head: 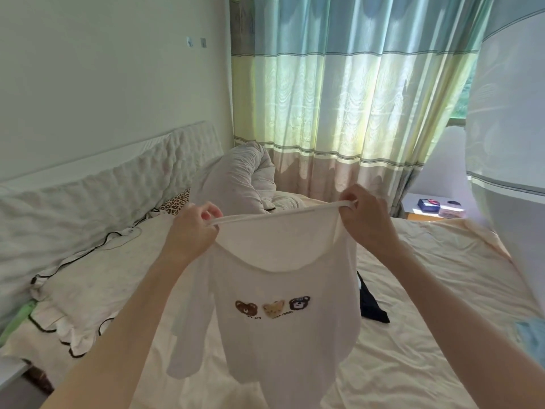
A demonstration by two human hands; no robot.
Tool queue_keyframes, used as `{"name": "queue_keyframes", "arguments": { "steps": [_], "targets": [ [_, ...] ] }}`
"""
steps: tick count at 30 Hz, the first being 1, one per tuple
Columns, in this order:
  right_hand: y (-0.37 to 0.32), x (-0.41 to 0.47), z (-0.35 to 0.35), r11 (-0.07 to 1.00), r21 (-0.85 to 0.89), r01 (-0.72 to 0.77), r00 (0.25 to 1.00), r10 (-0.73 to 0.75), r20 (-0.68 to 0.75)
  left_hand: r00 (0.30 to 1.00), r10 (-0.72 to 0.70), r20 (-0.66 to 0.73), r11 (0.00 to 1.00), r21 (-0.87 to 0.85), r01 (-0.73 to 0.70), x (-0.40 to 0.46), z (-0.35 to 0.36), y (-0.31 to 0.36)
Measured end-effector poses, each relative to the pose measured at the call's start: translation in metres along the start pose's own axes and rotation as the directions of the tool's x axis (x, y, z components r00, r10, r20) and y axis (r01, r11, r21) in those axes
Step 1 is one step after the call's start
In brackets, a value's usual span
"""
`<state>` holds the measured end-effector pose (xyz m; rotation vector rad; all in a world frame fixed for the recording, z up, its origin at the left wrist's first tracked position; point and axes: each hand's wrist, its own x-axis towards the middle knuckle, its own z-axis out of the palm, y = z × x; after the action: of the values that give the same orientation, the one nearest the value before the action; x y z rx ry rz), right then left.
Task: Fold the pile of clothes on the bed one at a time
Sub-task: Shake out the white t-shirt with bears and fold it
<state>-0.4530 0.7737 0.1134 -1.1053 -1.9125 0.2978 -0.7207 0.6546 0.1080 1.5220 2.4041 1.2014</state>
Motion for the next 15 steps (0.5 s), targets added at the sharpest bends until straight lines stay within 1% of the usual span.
{"name": "queue_keyframes", "arguments": {
  "steps": [2, 3, 4, 5, 7, 9, 10, 11, 12, 15],
  "targets": [
    [-0.002, 0.005, -0.009, 0.995, 0.1, -0.017, 0.993, 0.028, -0.115, 0.996, -0.028, -0.083, 0.983, -0.184, 0.013, 0.005, -0.011, 0.001],
    [-0.001, 0.007, -0.012, 0.989, 0.145, -0.035, 0.992, 0.052, -0.115, 0.995, -0.052, -0.083, 0.975, -0.218, 0.033, 0.005, -0.014, -0.001],
    [0.0, 0.009, -0.014, 0.981, 0.18, -0.074, 0.994, 0.087, -0.064, 0.996, -0.074, -0.049, 0.981, -0.184, 0.064, 0.004, -0.013, -0.005],
    [0.003, 0.007, -0.014, 0.975, 0.19, -0.117, 0.993, 0.116, 0.017, 0.996, -0.093, 0.008, 0.989, -0.113, 0.093, -0.001, -0.009, -0.013],
    [0.012, -0.002, -0.011, 0.977, 0.151, -0.149, 0.982, 0.128, 0.142, 0.988, -0.108, 0.11, 0.993, -0.041, 0.113, -0.015, 0.001, -0.028],
    [0.018, -0.011, -0.007, 0.982, 0.091, -0.163, 0.968, 0.142, 0.207, 0.983, -0.11, 0.145, 0.993, -0.03, 0.115, -0.021, 0.003, -0.036],
    [0.02, -0.014, -0.005, 0.981, 0.086, -0.176, 0.964, 0.154, 0.216, 0.982, -0.113, 0.15, 0.993, -0.03, 0.119, -0.018, 0.001, -0.038],
    [0.021, -0.013, -0.005, 0.975, 0.112, -0.19, 0.962, 0.162, 0.218, 0.979, -0.112, 0.168, 0.991, -0.059, 0.123, -0.015, -0.002, -0.036],
    [0.021, -0.011, -0.005, 0.967, 0.155, -0.201, 0.962, 0.165, 0.219, 0.973, -0.117, 0.197, 0.982, -0.124, 0.143, -0.012, -0.005, -0.034],
    [0.016, 0.0, -0.012, 0.943, 0.262, -0.203, 0.965, 0.148, 0.215, 0.94, -0.13, 0.317, 0.891, -0.378, 0.251, -0.003, -0.016, -0.026]
  ]
}}
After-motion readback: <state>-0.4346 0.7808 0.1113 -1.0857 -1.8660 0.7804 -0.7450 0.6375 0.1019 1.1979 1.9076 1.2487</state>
